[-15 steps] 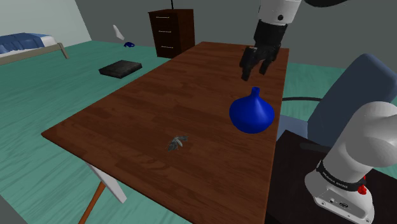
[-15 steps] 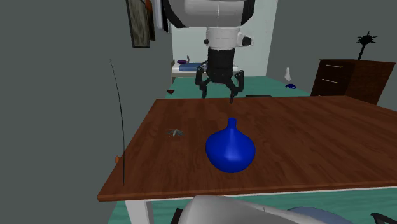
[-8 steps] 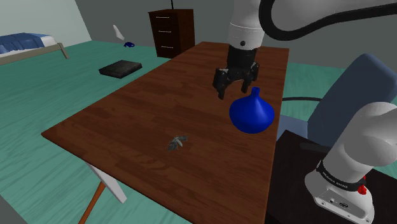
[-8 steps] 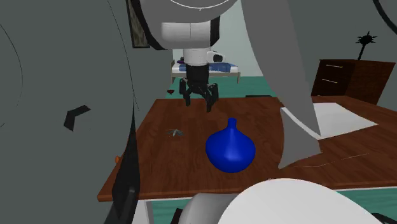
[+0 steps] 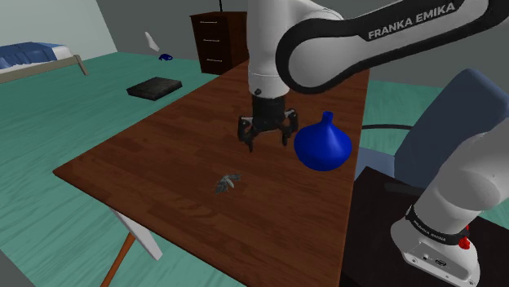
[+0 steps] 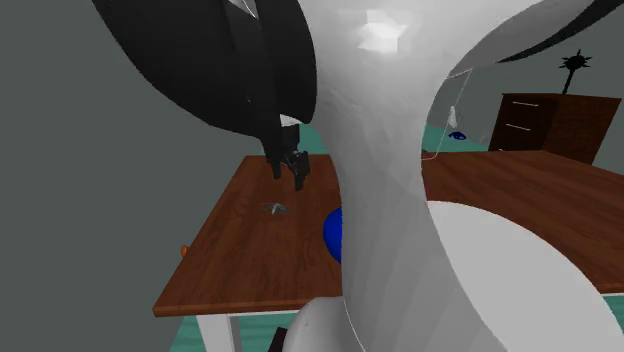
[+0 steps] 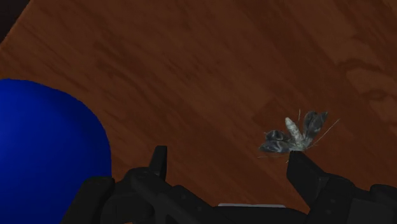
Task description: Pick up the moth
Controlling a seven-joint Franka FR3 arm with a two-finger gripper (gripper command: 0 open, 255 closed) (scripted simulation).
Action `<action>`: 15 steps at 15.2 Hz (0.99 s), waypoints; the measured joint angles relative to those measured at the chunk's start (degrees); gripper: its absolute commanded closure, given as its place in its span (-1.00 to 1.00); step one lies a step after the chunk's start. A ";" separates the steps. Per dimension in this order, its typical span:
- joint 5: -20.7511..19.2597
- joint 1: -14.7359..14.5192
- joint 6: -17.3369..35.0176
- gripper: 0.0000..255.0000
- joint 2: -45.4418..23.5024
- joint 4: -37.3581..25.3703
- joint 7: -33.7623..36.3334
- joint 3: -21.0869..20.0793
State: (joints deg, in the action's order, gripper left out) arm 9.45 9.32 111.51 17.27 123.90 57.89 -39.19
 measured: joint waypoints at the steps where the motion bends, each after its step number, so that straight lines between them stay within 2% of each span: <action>1: -1.40 0.73 0.57 -1.00 -2.83 -1.49 3.25 -1.72; 3: -4.45 1.76 1.14 -1.00 -8.14 -4.40 9.64 -4.51; 6: -11.50 1.89 2.42 -1.00 -18.61 -9.38 20.55 -7.85; 8: -16.42 0.24 2.16 -1.00 -25.50 -13.33 27.69 -8.22; 11: -22.50 -3.96 1.06 -1.00 -35.10 -19.97 36.65 -6.50; 13: -24.82 -6.42 0.59 -1.00 -39.50 -23.28 40.44 -5.07; 15: -25.88 -7.19 1.55 -1.00 -41.19 -23.45 41.63 -4.35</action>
State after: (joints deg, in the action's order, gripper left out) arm -16.43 2.13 113.06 -23.91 100.44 99.52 -43.54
